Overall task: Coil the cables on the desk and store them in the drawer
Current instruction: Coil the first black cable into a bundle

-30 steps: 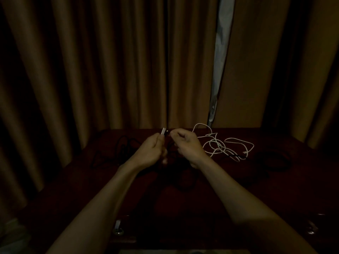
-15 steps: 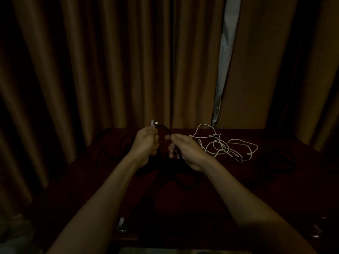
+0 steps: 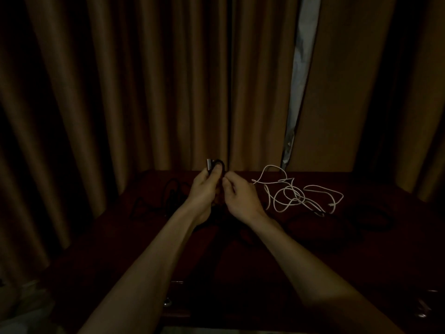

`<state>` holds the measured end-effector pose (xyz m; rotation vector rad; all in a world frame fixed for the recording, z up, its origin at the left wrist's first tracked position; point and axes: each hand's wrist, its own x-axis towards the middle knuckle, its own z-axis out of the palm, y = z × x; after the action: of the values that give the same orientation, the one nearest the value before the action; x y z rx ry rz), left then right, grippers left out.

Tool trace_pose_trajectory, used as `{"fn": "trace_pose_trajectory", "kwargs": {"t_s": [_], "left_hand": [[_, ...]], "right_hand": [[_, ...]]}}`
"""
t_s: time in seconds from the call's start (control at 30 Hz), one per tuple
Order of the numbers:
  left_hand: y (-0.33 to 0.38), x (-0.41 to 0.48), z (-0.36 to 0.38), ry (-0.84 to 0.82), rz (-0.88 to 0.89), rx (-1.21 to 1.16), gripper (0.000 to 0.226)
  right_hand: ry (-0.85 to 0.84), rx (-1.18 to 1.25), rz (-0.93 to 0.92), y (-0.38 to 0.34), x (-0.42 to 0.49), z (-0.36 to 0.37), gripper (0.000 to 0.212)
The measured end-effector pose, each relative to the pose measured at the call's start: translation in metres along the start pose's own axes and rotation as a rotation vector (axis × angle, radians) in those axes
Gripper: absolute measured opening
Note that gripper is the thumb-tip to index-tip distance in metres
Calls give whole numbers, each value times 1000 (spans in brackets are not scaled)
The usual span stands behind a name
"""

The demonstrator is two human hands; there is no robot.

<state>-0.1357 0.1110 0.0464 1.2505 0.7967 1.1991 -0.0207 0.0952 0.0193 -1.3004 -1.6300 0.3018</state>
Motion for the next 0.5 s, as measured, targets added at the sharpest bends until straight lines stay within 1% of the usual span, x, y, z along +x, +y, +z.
{"fn": "trace_pose_trajectory", "kwargs": {"t_s": [0.03, 0.13, 0.23, 0.3, 0.37, 0.43, 0.5], "left_hand": [[-2, 1, 0, 4, 10, -4, 30], [-6, 3, 0, 24, 19, -11, 30], [-7, 0, 3, 45, -3, 6, 28], [-8, 2, 2, 68, -11, 40, 29], [-7, 9, -3, 108, -23, 35, 31], [-1, 15, -12, 152, -29, 32, 32], [5, 21, -18, 173, -28, -3, 30]], "right_hand": [[-11, -10, -6, -1, 0, 0, 22], [-21, -63, -32, -2, -3, 2, 34], [-21, -144, -30, -4, -6, 3, 18], [-79, -191, -31, -4, -7, 2, 14], [-154, -162, -22, -2, -8, 0, 9], [-224, -164, -12, 1, -9, -3, 13], [-292, -231, 3, 3, -11, -7, 22]]}}
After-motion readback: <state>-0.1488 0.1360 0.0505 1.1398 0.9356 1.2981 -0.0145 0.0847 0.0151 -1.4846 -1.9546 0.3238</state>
